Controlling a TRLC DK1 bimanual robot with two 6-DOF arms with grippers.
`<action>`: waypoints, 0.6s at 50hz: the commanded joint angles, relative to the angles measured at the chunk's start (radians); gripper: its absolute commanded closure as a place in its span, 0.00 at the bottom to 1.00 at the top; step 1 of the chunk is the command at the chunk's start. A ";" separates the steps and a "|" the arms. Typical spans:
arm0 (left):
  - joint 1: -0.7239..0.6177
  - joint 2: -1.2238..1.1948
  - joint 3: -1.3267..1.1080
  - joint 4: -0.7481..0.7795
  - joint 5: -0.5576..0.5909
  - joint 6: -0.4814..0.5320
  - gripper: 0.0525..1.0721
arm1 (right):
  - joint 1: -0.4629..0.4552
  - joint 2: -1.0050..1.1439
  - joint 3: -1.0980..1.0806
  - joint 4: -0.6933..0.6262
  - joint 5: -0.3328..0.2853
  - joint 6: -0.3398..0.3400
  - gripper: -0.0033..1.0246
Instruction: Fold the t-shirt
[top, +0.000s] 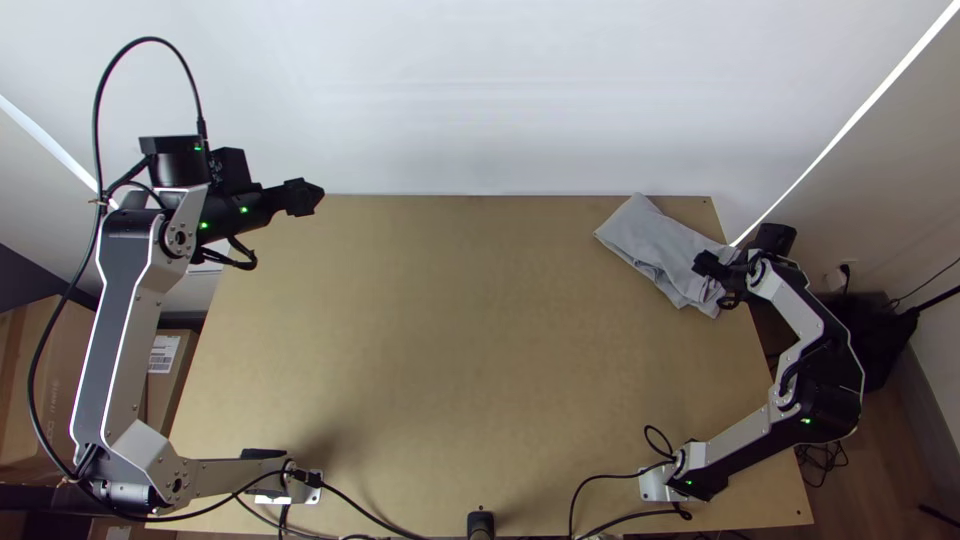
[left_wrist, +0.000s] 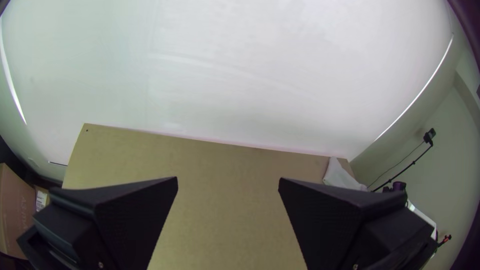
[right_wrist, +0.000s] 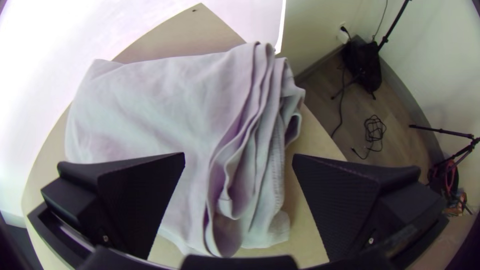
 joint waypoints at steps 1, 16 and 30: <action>0.037 -0.036 -0.017 0.009 0.033 0.014 0.05 | -0.001 0.007 -0.026 0.004 0.066 -0.014 0.04; 0.091 -0.068 -0.039 0.009 0.074 0.029 0.05 | -0.024 -0.170 -0.129 -0.013 0.144 -0.047 0.04; 0.126 -0.136 -0.117 0.023 0.107 0.038 0.05 | -0.036 -0.412 -0.222 -0.067 0.225 -0.105 0.04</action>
